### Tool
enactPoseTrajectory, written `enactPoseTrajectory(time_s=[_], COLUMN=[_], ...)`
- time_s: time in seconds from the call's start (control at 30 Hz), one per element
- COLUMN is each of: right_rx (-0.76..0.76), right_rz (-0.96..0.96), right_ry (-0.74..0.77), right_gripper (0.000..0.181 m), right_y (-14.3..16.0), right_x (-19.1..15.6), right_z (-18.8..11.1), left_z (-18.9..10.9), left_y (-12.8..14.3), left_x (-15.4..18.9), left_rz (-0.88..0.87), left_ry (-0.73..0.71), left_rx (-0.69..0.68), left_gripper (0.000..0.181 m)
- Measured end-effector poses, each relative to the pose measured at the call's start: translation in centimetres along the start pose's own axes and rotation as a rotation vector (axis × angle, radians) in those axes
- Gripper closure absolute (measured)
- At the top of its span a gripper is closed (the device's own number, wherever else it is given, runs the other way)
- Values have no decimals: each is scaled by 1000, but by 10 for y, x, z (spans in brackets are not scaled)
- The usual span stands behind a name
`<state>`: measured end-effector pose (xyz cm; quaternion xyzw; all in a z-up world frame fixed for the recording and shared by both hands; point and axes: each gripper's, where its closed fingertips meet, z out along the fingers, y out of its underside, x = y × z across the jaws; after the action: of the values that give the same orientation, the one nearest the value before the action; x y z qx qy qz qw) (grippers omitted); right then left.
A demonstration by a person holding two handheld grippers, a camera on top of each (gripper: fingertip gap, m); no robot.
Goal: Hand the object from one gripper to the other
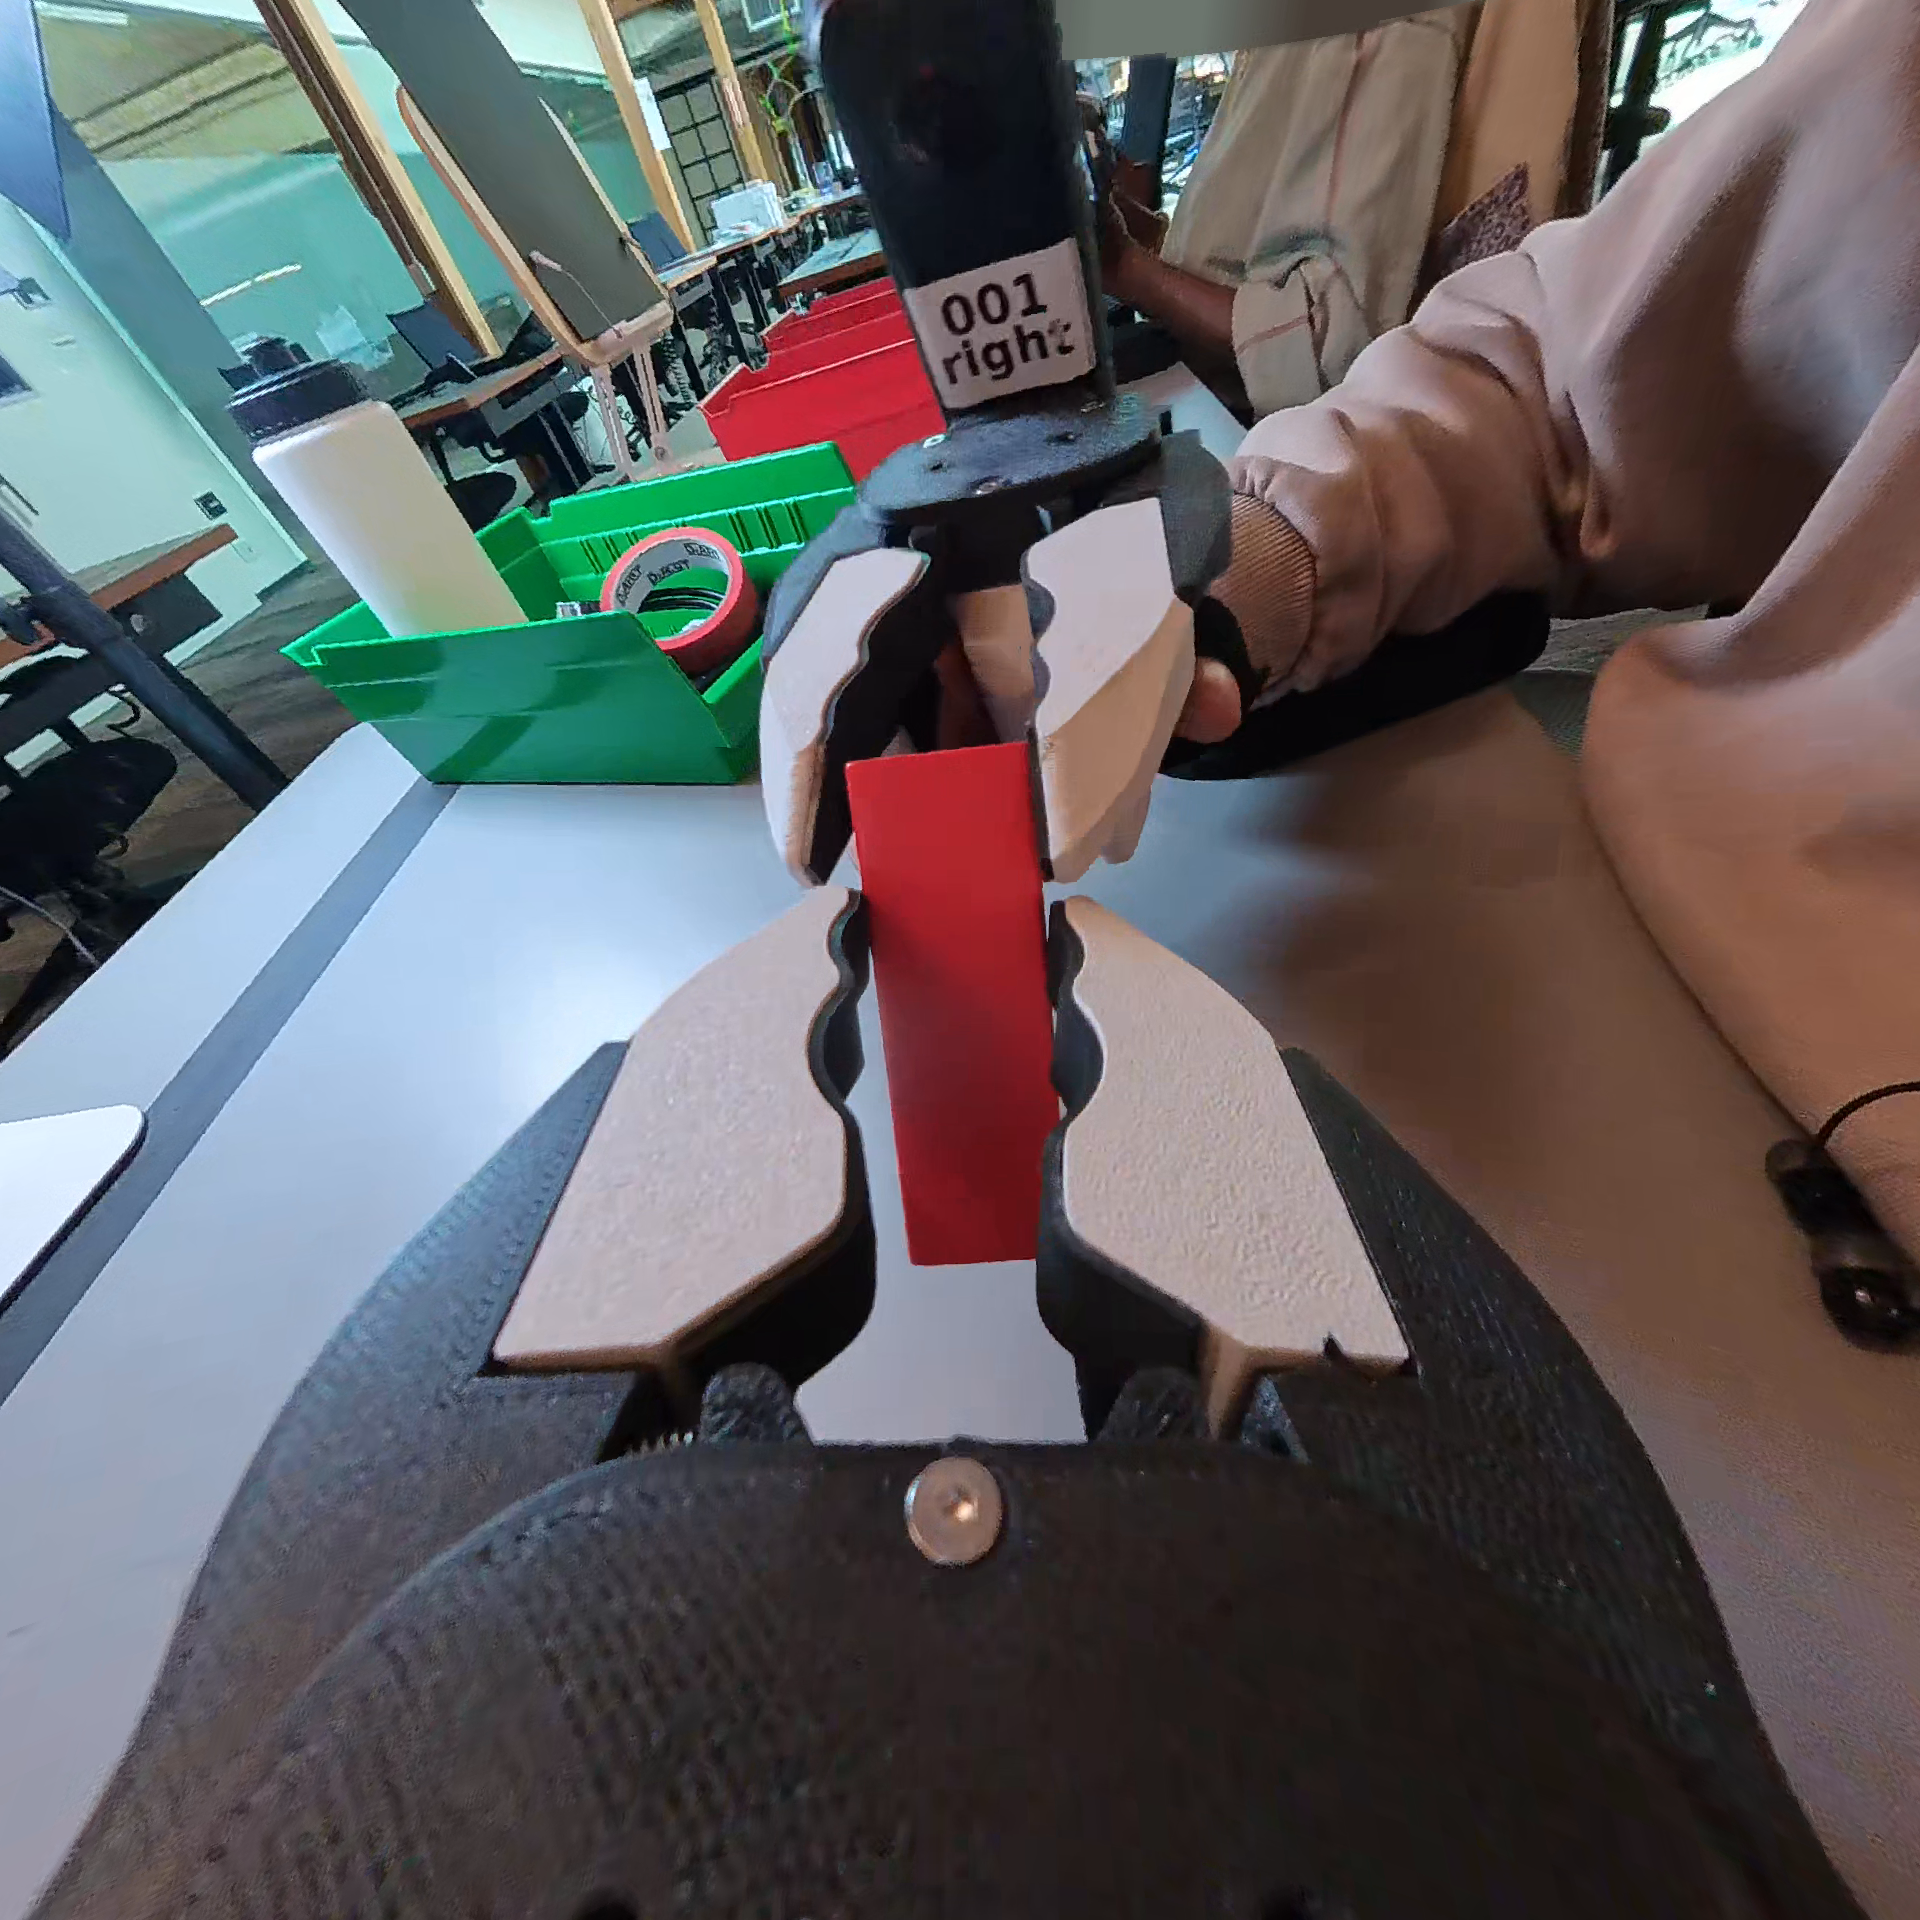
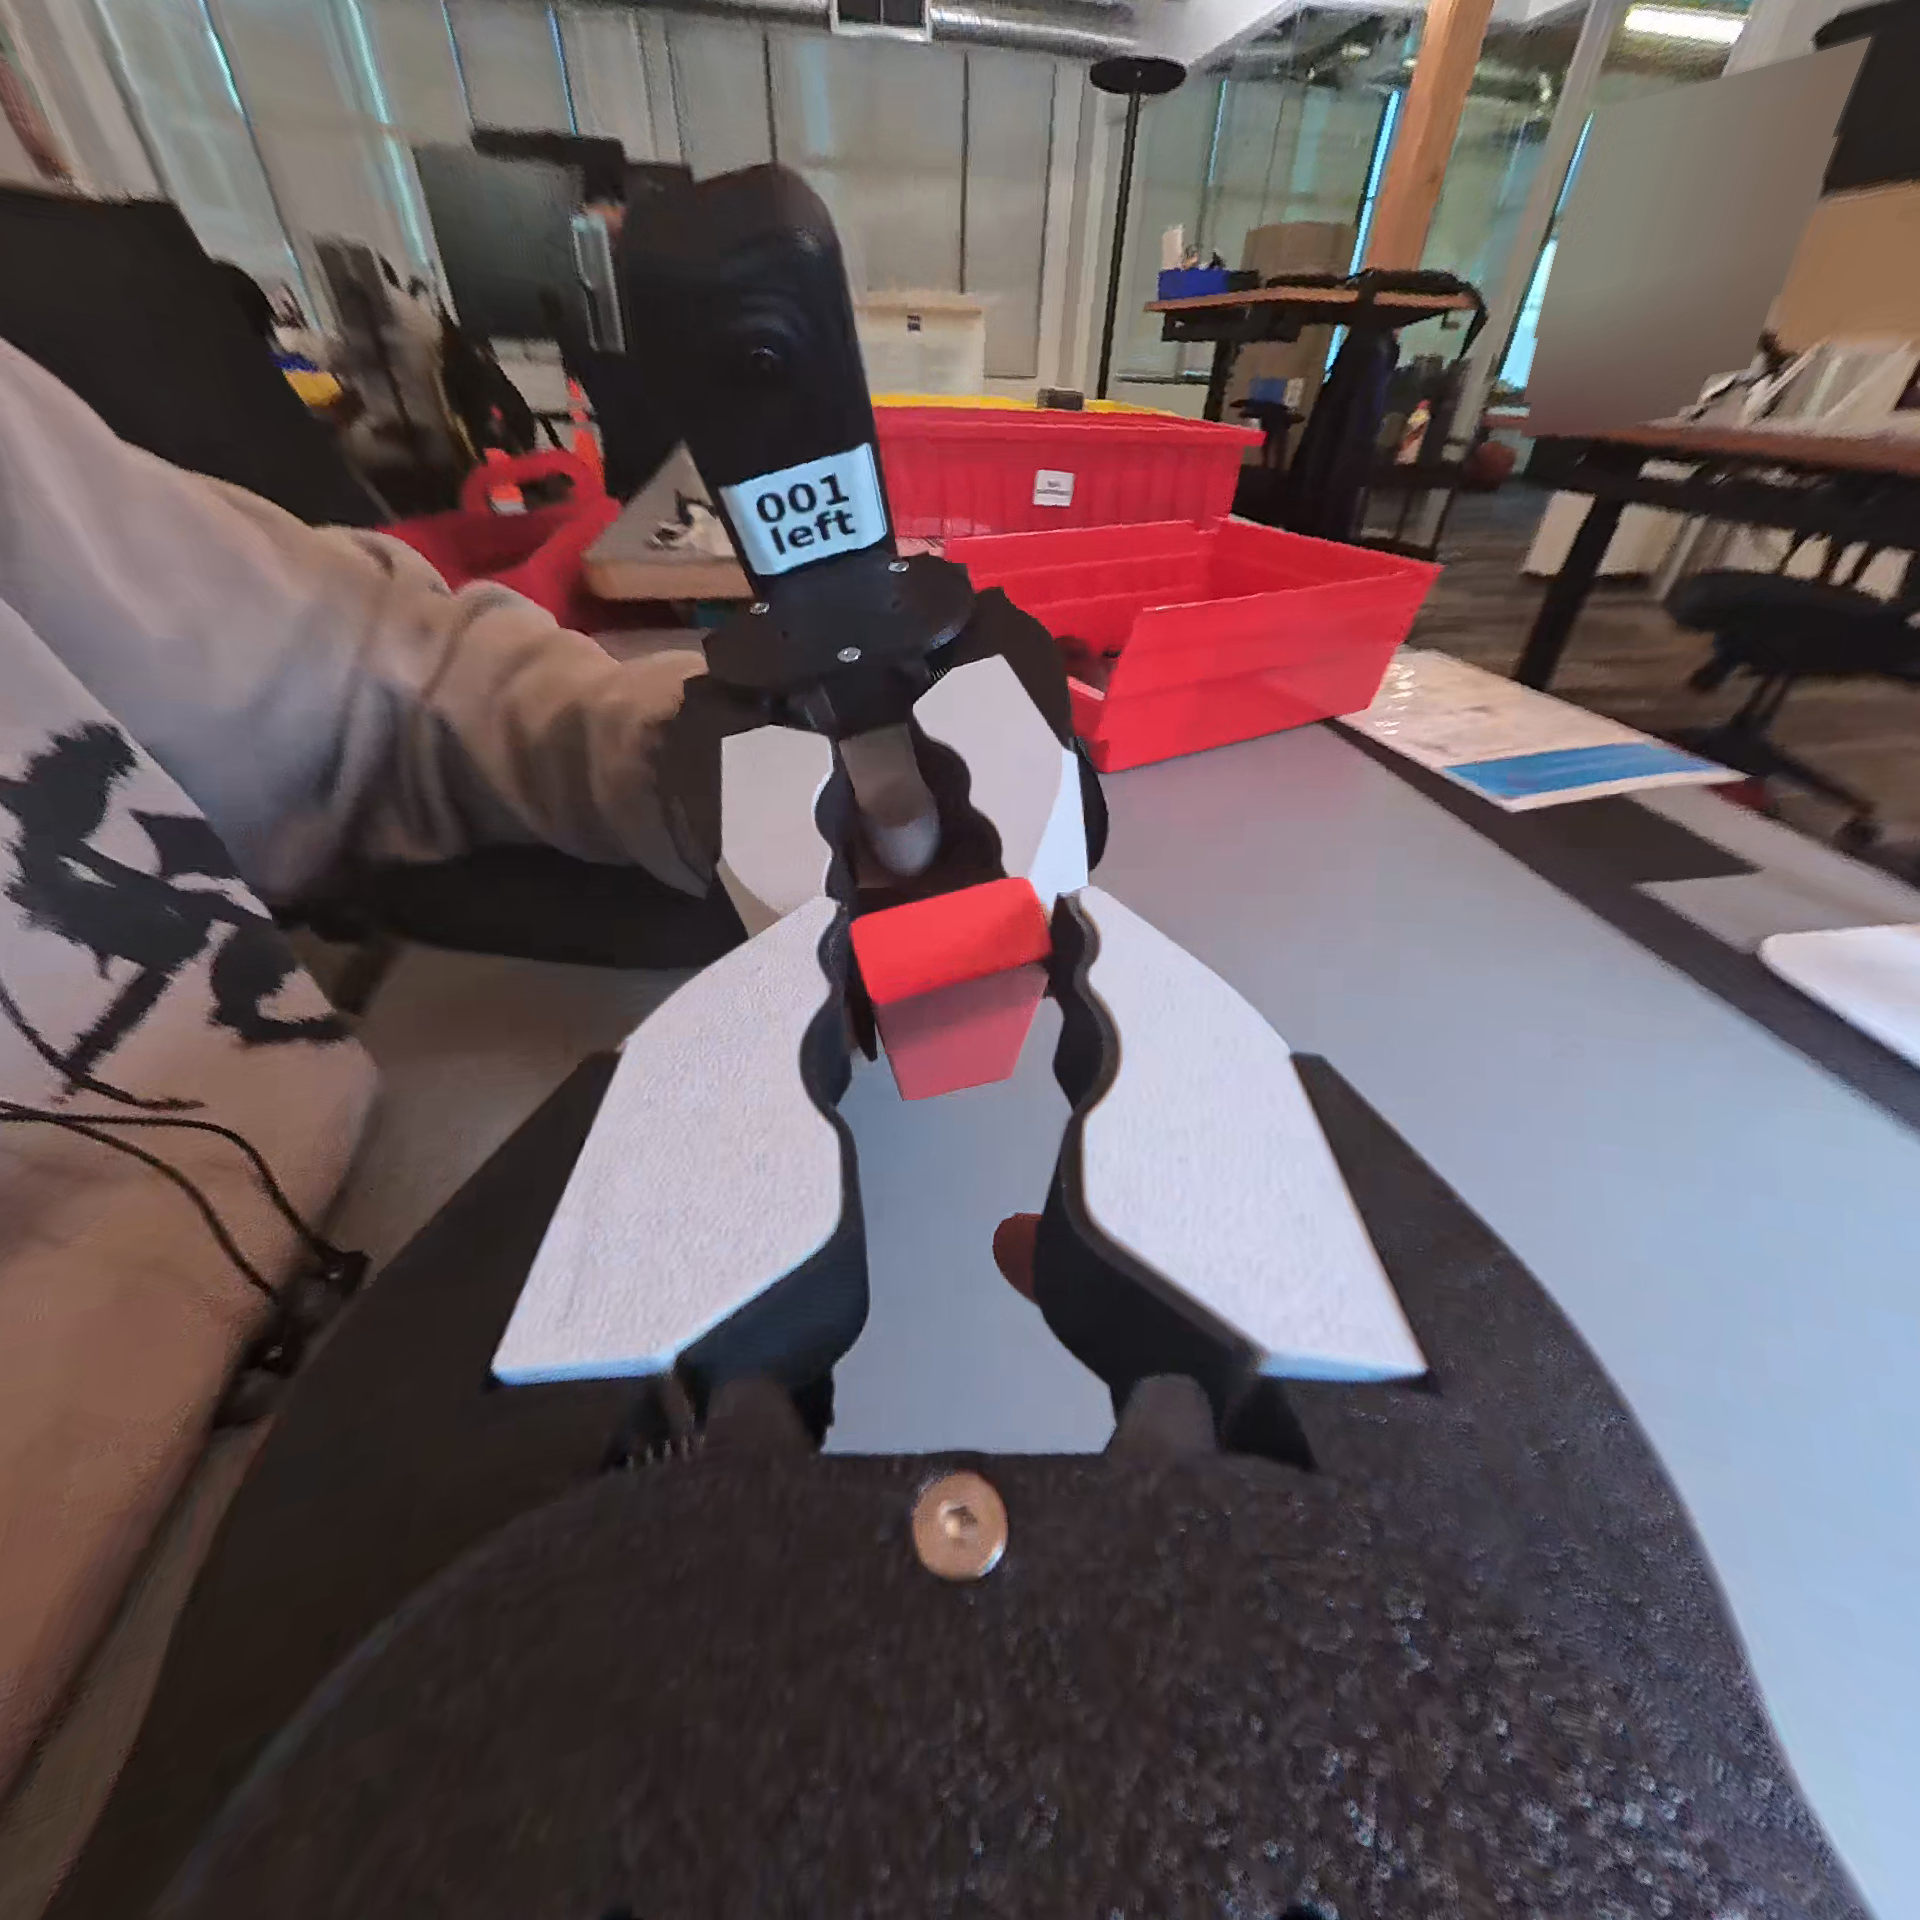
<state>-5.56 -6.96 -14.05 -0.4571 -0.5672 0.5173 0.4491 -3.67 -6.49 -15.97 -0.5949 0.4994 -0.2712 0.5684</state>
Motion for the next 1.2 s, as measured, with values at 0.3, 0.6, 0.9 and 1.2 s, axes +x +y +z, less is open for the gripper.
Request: enactPoseTrajectory(time_s=[0.3, 0.6, 0.9, 1.2], right_rx=[371, 510, -94, -146], right_rz=[232, 469, 89, 11], right_ry=[-18, -73, -24, 116], right_gripper=[145, 145, 152, 175], right_y=[-53, -52, 18, 15], right_x=[23, 31, 25, 47], right_z=[-35, -36, -17, -25], left_z=[-9, -11, -37, -37], left_y=[-2, -41, -27, -6], left_x=[-18, -19, -27, -39], left_rz=[-231, -243, -194, -177], left_ry=[24, -47, 12, -43], left_rx=[80, 249, 65, -20], left_gripper=[130, 147, 181, 181])
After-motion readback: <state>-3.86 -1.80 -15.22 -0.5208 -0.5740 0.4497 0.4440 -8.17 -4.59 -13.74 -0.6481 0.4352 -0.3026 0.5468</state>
